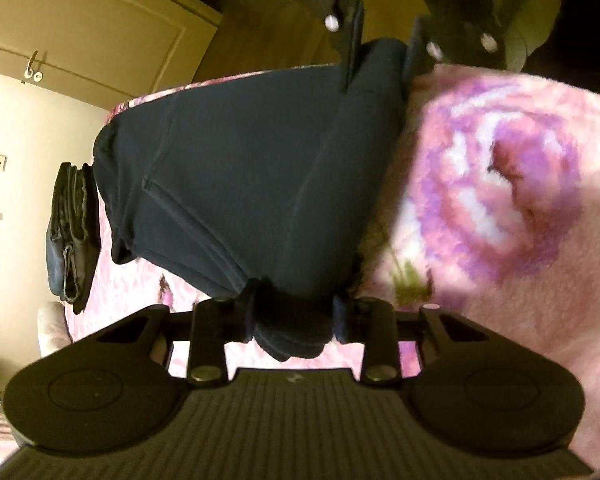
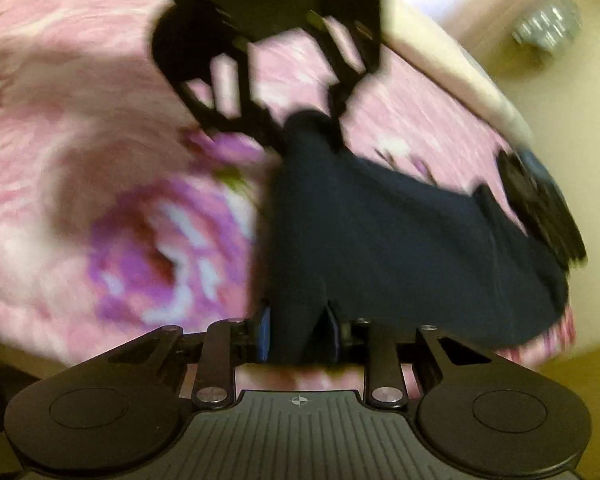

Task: Fold clothes
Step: 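Grasp the pants waistband with both grippers and lift it off the bedspread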

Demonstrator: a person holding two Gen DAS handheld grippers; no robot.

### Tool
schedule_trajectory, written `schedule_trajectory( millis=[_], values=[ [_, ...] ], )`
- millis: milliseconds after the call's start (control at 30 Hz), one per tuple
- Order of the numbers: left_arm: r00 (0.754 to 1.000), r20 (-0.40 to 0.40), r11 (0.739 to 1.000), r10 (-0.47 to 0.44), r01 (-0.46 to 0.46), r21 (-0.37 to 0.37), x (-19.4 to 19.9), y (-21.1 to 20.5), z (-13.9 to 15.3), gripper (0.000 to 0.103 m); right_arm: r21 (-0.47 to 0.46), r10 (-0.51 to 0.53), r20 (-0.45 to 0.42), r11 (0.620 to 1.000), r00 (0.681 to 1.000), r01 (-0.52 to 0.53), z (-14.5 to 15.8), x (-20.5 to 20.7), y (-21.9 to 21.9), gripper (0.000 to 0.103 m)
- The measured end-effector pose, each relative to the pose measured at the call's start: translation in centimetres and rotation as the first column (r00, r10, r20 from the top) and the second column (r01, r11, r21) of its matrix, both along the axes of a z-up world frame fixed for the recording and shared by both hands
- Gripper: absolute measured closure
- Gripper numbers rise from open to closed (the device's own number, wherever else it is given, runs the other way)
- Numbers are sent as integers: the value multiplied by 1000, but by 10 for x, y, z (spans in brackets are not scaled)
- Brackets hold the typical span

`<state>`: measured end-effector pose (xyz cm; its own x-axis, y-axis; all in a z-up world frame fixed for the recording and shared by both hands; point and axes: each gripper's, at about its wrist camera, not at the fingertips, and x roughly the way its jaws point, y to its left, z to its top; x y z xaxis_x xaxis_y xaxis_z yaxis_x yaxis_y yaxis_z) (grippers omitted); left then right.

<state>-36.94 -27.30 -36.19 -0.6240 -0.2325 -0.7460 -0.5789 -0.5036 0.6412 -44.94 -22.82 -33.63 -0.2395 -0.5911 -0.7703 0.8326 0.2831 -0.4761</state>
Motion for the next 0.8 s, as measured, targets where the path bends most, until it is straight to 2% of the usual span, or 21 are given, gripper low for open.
schedule_trajectory(
  millis=[67, 233, 333, 433, 467, 500, 533, 600, 633, 667, 700, 733, 800],
  values=[
    [1000, 1, 1000, 12, -12, 12, 0, 1, -1, 74, 0, -13, 10, 1000, 1000, 13, 3, -3, 4, 81],
    [999, -7, 999, 35, -35, 30, 5, 3, 5, 74, -2, -40, 19, 999, 999, 40, 15, 2, 8, 80],
    [998, -4, 997, 57, -56, 56, -7, -1, 10, 77, 14, -86, 64, 996, 994, 86, 16, -6, 14, 81],
    [995, 3, 989, 101, -101, 104, -11, -4, 17, 78, -2, -68, 33, 998, 997, 68, 24, 5, 20, 80],
    [994, 7, 986, 113, -113, 121, -11, -5, 19, 78, -19, -53, 10, 998, 999, 54, 26, 9, 19, 64],
    [992, 11, 983, 124, -124, 137, -11, -5, 22, 78, -39, -40, -6, 998, 999, 40, 29, 16, 20, 34],
    [991, 16, 980, 133, -134, 148, -12, -5, 24, 78, -48, -33, 1, 998, 999, 33, 29, 19, 17, 29],
    [984, 25, 965, 175, -176, 193, -15, -8, 31, 79, -66, -19, 14, 998, 1000, 20, 30, 27, 12, 29],
    [984, 28, 965, 174, -176, 192, -16, -9, 33, 79, -75, -13, 21, 997, 1000, 15, 30, 30, 9, 30],
    [984, 31, 966, 173, -176, 191, -17, -10, 34, 79, -70, -34, 27, 997, 999, 36, 29, 28, 5, 44],
    [985, 34, 967, 170, -173, 188, -17, -10, 35, 79, -66, -54, 33, 996, 998, 56, 28, 25, 1, 78],
    [987, 35, 971, 156, -159, 178, -17, -9, 33, 79, -61, -74, 39, 995, 996, 77, 27, 22, -3, 85],
    [991, 38, 979, 127, -131, 157, -15, -6, 29, 79, -51, -85, 29, 995, 996, 86, 25, 17, -3, 87]
  ],
)
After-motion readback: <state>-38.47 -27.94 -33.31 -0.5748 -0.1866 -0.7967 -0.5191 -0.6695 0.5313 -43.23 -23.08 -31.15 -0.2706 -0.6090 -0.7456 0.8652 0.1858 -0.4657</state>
